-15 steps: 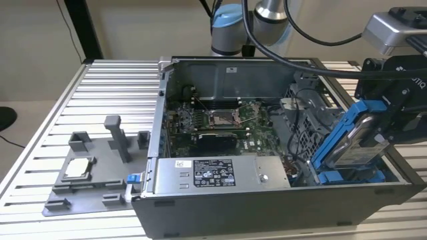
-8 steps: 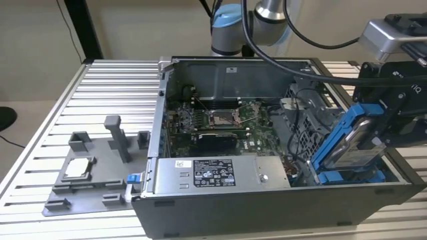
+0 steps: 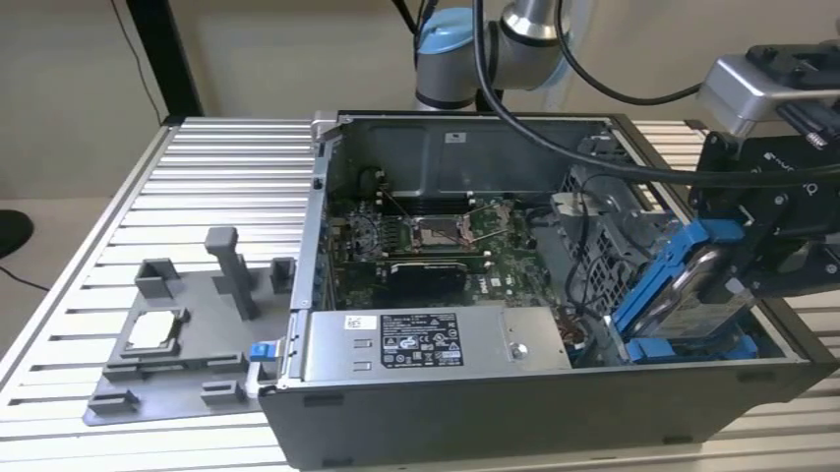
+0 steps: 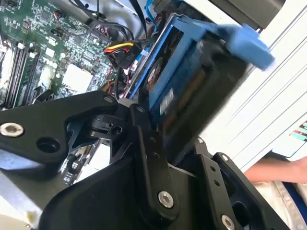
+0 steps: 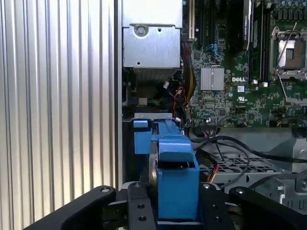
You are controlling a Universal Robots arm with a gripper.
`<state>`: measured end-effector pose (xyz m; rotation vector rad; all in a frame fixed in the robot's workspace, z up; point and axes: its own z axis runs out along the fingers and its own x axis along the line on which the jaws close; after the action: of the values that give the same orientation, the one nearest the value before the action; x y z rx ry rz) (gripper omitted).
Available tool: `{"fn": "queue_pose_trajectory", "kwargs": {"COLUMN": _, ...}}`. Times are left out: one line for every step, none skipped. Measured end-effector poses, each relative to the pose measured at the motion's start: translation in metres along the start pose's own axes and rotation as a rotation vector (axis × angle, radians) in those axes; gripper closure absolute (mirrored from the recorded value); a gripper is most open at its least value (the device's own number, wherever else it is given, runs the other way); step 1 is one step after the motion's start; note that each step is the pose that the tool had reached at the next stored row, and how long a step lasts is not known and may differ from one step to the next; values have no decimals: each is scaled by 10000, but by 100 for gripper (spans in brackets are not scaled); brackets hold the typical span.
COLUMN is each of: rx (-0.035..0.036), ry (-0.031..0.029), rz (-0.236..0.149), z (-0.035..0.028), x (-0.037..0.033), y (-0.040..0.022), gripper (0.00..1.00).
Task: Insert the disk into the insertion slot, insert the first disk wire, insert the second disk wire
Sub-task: 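Insert the disk into the insertion slot, then insert the first disk wire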
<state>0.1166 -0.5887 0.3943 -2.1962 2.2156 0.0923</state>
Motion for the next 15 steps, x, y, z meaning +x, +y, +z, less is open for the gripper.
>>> {"fn": "queue_pose_trajectory", "kwargs": {"rx": -1, "ry": 0, "rz": 0, "z": 1, "x": 0, "y": 0, "gripper": 0}}
{"fn": "queue_pose_trajectory", "kwargs": {"rx": 0, "ry": -2, "rz": 0, "z": 3, "x": 1, "y": 0, "gripper": 0}}
{"fn": "queue_pose_trajectory", "kwargs": {"rx": 0, "ry": -1, "rz": 0, "z": 3, "x": 1, "y": 0, "gripper": 0}}
{"fn": "queue_pose_trajectory", "kwargs": {"rx": -1, "ry": -2, "rz": 1, "z": 4, "x": 1, "y": 0, "gripper": 0}}
{"fn": "queue_pose_trajectory", "kwargs": {"rx": 0, "ry": 0, "rz": 0, "z": 4, "x": 1, "y": 0, "gripper": 0}}
{"fn": "queue_pose_trajectory", "kwargs": {"rx": -1, "ry": -1, "rz": 1, "z": 6, "x": 1, "y": 0, "gripper": 0}}
{"fn": "queue_pose_trajectory", "kwargs": {"rx": 0, "ry": -4, "rz": 1, "z": 6, "x": 1, "y": 0, "gripper": 0}}
{"fn": "queue_pose_trajectory", "kwargs": {"rx": 7, "ry": -14, "rz": 0, "z": 7, "x": 1, "y": 0, "gripper": 0}}
{"fn": "queue_pose_trajectory", "kwargs": {"rx": 18, "ry": -28, "rz": -1, "z": 7, "x": 0, "y": 0, "gripper": 0}}
{"fn": "queue_pose_trajectory", "kwargs": {"rx": 35, "ry": -38, "rz": -2, "z": 8, "x": -1, "y": 0, "gripper": 0}}
{"fn": "queue_pose_trajectory", "kwargs": {"rx": 44, "ry": -40, "rz": -3, "z": 9, "x": -1, "y": 0, "gripper": 0}}
{"fn": "queue_pose_trajectory", "kwargs": {"rx": 47, "ry": -39, "rz": -4, "z": 9, "x": -1, "y": 0, "gripper": 0}}
{"fn": "queue_pose_trajectory", "kwargs": {"rx": 51, "ry": -38, "rz": -4, "z": 9, "x": -1, "y": 0, "gripper": 0}}
{"fn": "queue_pose_trajectory", "kwargs": {"rx": 59, "ry": -42, "rz": -4, "z": 9, "x": -2, "y": 0, "gripper": 0}}
{"fn": "queue_pose_trajectory", "kwargs": {"rx": 74, "ry": -66, "rz": -5, "z": 10, "x": -3, "y": -1, "gripper": 0}}
